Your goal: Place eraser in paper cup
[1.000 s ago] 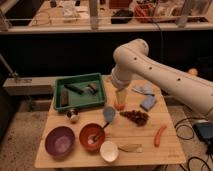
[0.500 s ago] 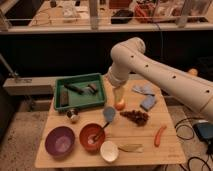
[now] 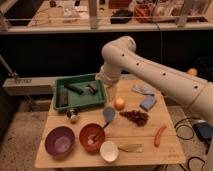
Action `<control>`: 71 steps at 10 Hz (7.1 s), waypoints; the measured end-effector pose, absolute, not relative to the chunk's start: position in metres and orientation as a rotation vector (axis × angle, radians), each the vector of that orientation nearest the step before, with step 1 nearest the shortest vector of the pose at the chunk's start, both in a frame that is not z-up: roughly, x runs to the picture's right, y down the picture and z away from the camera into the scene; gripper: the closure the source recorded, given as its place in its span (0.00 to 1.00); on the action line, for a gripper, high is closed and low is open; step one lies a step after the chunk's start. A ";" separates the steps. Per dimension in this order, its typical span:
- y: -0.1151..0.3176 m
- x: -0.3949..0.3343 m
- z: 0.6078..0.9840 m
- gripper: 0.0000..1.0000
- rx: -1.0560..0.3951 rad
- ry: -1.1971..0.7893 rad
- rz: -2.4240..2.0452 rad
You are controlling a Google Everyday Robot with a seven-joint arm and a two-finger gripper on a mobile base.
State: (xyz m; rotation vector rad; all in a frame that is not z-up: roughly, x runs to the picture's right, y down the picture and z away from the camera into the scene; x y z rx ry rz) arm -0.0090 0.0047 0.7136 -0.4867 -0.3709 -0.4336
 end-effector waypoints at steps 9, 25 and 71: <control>-0.005 -0.067 0.726 0.20 -0.472 -0.413 -0.513; 0.011 -0.160 0.796 0.20 -0.525 -0.487 -0.600; 0.046 -0.254 0.959 0.34 -0.176 -0.774 -1.158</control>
